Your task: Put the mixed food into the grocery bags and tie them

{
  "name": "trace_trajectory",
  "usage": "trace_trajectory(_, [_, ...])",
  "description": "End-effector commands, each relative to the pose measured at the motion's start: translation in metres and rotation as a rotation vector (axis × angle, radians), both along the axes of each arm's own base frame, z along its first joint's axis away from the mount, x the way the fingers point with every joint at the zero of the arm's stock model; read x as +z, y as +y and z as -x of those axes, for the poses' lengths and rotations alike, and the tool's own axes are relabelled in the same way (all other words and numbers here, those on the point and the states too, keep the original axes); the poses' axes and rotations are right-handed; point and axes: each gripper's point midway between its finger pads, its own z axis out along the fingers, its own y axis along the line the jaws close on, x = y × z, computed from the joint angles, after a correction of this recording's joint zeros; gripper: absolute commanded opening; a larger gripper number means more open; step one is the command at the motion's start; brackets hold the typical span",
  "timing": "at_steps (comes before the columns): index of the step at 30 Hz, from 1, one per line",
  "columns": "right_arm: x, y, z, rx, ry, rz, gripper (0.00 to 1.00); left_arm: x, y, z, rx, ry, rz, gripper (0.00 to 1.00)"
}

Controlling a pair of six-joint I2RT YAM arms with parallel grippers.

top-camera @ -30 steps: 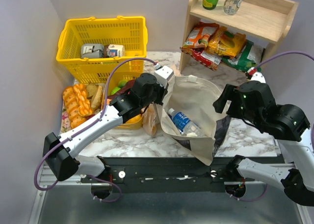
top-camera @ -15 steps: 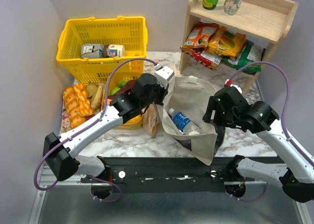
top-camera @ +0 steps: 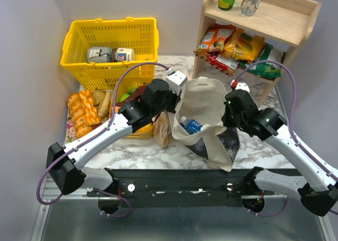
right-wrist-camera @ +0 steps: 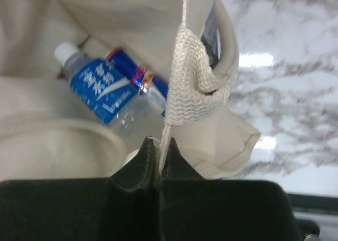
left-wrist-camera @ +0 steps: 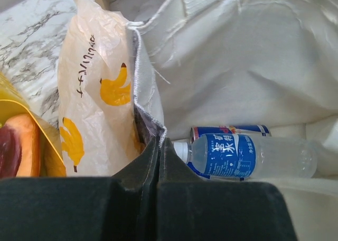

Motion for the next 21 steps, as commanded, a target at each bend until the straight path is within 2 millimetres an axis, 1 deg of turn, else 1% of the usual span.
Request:
trace_trajectory(1, [0.079, -0.027, -0.088, -0.075, -0.386, 0.12, 0.01, -0.01, -0.004, 0.004, 0.004, 0.057, 0.001, 0.0])
trace_trajectory(2, [0.092, -0.043, -0.104, -0.136, -0.443, 0.118, 0.01, -0.01, -0.009, 0.001, 0.012, 0.072, 0.017, 0.0])
trace_trajectory(3, [0.096, -0.051, -0.111, -0.155, -0.468, 0.13, 0.01, 0.002, -0.014, -0.004, 0.016, 0.064, 0.043, 0.0])
trace_trajectory(4, [0.1, -0.058, -0.117, -0.163, -0.489, 0.158, 0.01, 0.008, -0.018, -0.006, 0.02, 0.068, 0.058, 0.0])
trace_trajectory(5, [0.109, -0.071, -0.124, -0.208, -0.521, 0.162, 0.01, 0.013, -0.021, -0.008, 0.029, 0.077, 0.078, 0.0])
trace_trajectory(8, [0.114, -0.094, -0.132, -0.281, -0.547, 0.21, 0.01, 0.033, -0.039, -0.019, 0.033, 0.067, 0.162, 0.0])
trace_trajectory(10, [0.11, -0.105, -0.133, -0.304, -0.541, 0.249, 0.01, 0.035, -0.049, -0.027, 0.034, 0.063, 0.174, 0.0])
trace_trajectory(11, [0.11, -0.112, -0.134, -0.324, -0.542, 0.263, 0.01, 0.027, -0.056, -0.032, 0.035, 0.074, 0.159, 0.0])
trace_trajectory(12, [0.109, -0.12, -0.132, -0.351, -0.544, 0.28, 0.01, 0.034, -0.061, -0.035, 0.031, 0.064, 0.17, 0.0])
trace_trajectory(13, [0.101, -0.126, -0.131, -0.36, -0.53, 0.309, 0.01, 0.034, -0.066, -0.037, 0.027, 0.064, 0.169, 0.0])
trace_trajectory(14, [0.103, -0.138, -0.129, -0.399, -0.544, 0.317, 0.01, 0.033, -0.072, -0.039, 0.021, 0.063, 0.173, 0.0])
trace_trajectory(15, [0.102, -0.146, -0.127, -0.419, -0.543, 0.328, 0.01, 0.031, -0.079, -0.043, 0.017, 0.066, 0.171, 0.0])
trace_trajectory(16, [0.101, -0.153, -0.125, -0.438, -0.543, 0.333, 0.01, 0.03, -0.086, -0.042, 0.006, 0.068, 0.173, 0.0])
trace_trajectory(17, [0.095, -0.168, -0.123, -0.479, -0.533, 0.346, 0.01, 0.031, -0.092, -0.042, 0.0, 0.063, 0.176, 0.0])
trace_trajectory(19, [0.095, -0.182, -0.118, -0.522, -0.547, 0.338, 0.01, 0.03, -0.103, -0.046, -0.006, 0.056, 0.181, 0.0])
trace_trajectory(20, [0.093, -0.197, -0.115, -0.563, -0.548, 0.341, 0.01, 0.032, -0.108, -0.046, -0.007, 0.048, 0.189, 0.0])
trace_trajectory(21, [0.093, -0.202, -0.115, -0.572, -0.55, 0.337, 0.01, 0.031, -0.114, -0.049, -0.007, 0.048, 0.189, 0.0])
